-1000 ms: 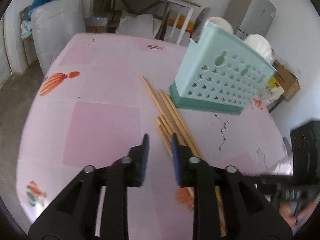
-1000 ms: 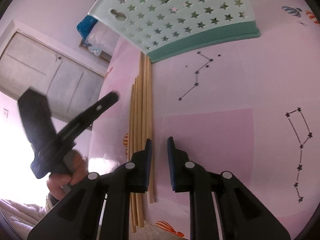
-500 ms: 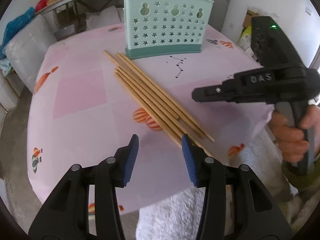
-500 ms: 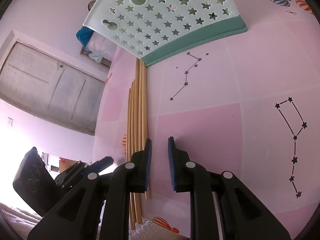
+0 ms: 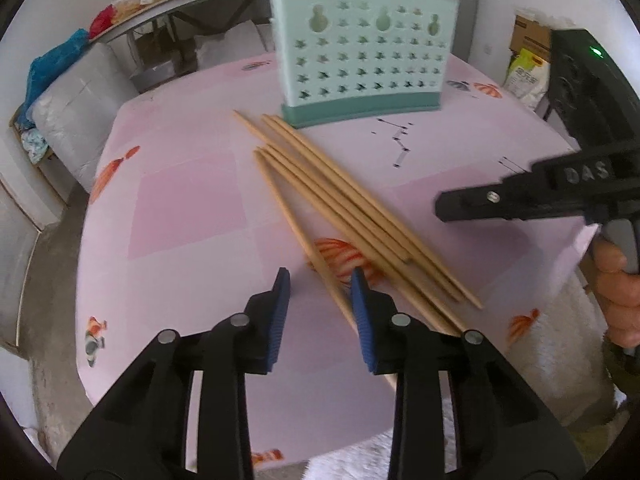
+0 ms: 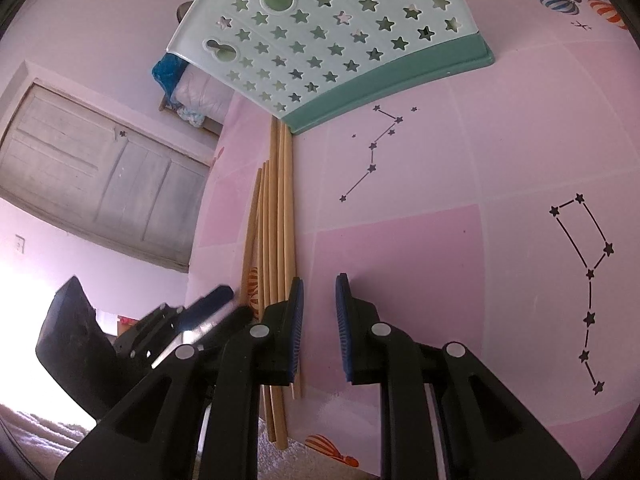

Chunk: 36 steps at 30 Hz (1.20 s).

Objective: Organize utensils

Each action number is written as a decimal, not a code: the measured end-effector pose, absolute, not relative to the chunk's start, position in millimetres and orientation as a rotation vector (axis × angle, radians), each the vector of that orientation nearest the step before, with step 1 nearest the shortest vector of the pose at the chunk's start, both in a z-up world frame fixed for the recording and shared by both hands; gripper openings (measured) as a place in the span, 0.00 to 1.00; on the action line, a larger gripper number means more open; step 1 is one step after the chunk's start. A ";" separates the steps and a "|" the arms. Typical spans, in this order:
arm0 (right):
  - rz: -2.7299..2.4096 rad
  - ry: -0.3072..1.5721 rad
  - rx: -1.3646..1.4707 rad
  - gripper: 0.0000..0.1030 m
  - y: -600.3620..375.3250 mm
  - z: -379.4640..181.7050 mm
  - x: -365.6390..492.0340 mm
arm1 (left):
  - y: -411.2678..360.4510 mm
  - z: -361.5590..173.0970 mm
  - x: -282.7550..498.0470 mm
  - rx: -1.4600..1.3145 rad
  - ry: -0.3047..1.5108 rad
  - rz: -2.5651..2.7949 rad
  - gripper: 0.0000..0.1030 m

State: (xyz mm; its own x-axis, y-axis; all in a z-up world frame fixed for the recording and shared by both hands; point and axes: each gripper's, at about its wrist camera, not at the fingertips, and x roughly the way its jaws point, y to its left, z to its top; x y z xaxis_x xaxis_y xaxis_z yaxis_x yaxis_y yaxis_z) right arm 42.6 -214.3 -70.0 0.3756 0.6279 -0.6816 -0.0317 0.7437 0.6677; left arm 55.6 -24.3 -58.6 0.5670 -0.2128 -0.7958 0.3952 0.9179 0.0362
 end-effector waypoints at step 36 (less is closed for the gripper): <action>0.432 1.090 0.179 0.05 -142.7 -43.1 89.6 | 9.7 -58.8 101.5 0.041 0.933 -0.237 0.12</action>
